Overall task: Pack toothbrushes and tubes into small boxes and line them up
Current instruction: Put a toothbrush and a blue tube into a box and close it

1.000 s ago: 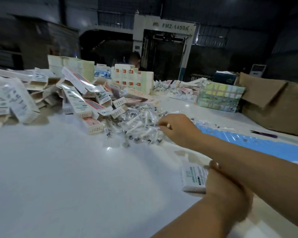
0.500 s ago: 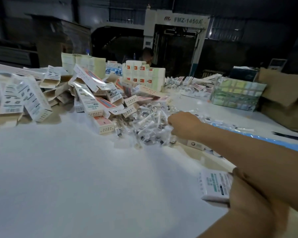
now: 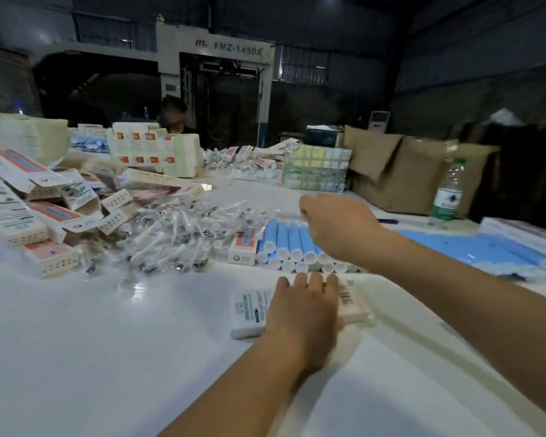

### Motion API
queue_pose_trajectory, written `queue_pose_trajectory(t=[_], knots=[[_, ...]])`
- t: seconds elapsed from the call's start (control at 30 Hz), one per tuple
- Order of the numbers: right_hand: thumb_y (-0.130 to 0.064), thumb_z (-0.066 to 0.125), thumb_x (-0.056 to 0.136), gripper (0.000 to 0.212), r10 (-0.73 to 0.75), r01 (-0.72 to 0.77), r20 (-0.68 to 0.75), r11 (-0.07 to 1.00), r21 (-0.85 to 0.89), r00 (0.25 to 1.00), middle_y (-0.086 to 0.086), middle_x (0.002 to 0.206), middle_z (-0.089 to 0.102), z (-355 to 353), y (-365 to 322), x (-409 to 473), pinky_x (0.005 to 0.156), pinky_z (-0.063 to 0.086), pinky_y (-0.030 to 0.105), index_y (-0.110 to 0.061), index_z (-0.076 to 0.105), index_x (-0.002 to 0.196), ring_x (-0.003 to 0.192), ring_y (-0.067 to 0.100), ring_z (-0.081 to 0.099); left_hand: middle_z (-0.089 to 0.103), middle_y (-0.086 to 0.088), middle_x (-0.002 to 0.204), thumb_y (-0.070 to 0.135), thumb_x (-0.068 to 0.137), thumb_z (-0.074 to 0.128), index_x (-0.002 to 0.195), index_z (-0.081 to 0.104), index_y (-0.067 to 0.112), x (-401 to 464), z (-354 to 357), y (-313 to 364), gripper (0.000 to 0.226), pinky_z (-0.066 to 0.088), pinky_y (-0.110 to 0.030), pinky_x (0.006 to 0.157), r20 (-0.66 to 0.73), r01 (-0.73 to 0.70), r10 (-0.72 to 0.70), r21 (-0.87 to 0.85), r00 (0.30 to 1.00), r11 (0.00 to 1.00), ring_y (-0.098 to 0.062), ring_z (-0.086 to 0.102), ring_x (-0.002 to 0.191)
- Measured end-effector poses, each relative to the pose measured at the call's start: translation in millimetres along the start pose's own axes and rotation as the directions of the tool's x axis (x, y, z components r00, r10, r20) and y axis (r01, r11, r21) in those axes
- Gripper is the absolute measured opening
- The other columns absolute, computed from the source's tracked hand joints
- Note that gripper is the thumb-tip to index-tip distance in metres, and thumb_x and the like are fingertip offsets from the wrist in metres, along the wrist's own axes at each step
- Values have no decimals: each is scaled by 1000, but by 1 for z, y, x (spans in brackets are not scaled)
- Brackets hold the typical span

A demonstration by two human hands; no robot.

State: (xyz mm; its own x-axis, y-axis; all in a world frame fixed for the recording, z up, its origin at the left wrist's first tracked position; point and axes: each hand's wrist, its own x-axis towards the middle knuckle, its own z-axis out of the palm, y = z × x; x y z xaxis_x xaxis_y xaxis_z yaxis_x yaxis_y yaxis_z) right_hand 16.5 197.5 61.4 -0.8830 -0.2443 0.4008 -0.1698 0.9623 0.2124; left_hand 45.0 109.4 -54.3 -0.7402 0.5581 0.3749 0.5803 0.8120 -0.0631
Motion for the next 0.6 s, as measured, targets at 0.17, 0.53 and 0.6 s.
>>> queue_pose_trajectory(t=[0.17,0.53,0.6], knots=[[-6,51,94,15,369,-247,-227,868,430,901,1,86,50,20,76,-94,68,28,26,-9,65,97,79,21,47,39,-2,138,52,93,39,147,15,23,5,-2,-1,66,28,-38,93,-93,15,-18,-38,996,999,-25,36,123],[-7,59,91,16,426,-269,-195,801,535,883,-4,93,46,64,91,-136,71,29,9,-5,73,98,80,8,45,39,10,138,59,90,37,146,12,31,9,-4,12,68,29,-32,96,-148,52,-61,-60,987,997,-15,37,123],[-7,61,91,14,431,-247,-226,793,557,874,-3,94,41,65,83,-134,71,31,10,-4,73,97,78,12,46,38,10,138,60,90,37,147,13,31,9,-4,19,68,29,-32,94,-155,10,-21,-67,988,998,-15,36,123]])
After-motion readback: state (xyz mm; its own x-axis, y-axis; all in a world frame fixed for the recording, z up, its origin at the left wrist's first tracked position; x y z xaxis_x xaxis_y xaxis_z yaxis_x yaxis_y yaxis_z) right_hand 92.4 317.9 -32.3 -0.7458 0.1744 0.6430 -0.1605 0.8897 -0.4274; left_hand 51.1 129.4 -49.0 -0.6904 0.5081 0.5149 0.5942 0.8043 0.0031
